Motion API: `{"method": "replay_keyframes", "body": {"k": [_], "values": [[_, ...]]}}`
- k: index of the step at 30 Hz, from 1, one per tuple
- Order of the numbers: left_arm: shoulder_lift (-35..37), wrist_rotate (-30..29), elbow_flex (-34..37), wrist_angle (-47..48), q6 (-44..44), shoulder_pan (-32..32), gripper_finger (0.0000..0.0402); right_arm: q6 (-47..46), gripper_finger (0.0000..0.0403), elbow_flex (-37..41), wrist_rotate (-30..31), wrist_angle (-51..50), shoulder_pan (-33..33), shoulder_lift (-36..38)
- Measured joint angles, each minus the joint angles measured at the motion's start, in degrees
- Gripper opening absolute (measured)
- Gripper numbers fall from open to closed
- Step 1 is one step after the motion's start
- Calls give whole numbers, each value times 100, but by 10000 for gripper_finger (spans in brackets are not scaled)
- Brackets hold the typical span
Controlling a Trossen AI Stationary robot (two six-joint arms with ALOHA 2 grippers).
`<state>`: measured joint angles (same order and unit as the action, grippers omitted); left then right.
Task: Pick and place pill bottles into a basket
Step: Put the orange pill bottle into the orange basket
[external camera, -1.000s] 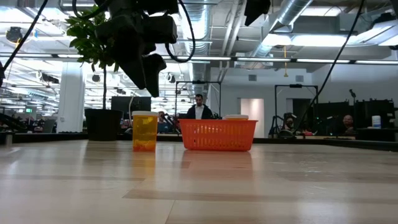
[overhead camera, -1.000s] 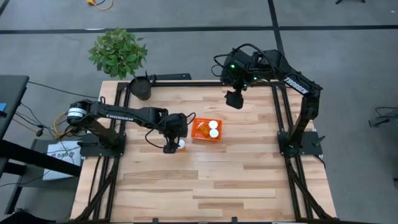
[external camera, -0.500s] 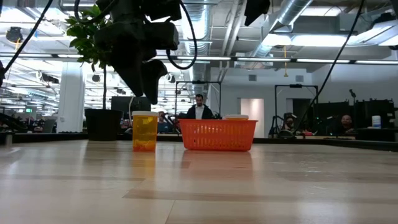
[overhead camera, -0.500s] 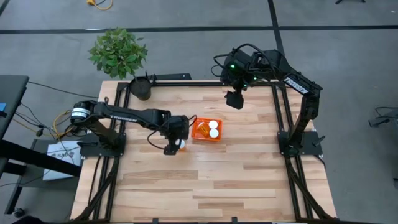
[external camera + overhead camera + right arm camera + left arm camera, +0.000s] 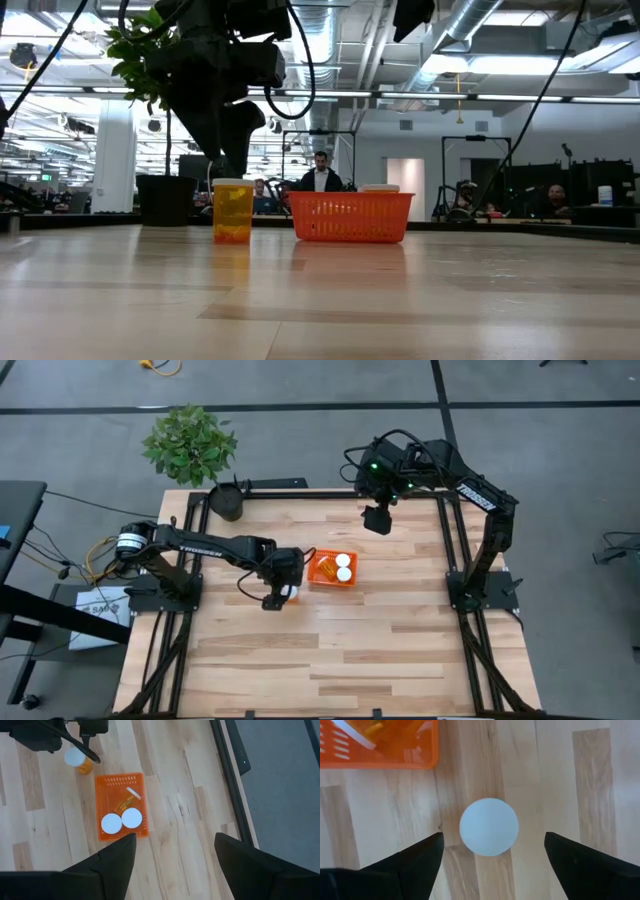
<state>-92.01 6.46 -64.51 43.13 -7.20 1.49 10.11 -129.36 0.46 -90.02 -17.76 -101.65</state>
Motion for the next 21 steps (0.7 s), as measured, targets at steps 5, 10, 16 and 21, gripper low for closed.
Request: {"method": "replay_keyframes", "body": {"k": [5, 10, 16, 21], "values": [[0, -118, 0, -52, -28, -21, 339, -20, 266, 0, 0, 0, 0, 0], [0, -149, 0, -52, -67, -72, 339, -17, 266, 0, 0, 1, 0, 0], [0, -328, 0, -61, -155, -147, 339, -9, 266, 0, 1, 1, 0, 0], [0, -378, 0, -61, -203, -148, 339, -4, 265, 0, 1, 0, 0, 0]]}}
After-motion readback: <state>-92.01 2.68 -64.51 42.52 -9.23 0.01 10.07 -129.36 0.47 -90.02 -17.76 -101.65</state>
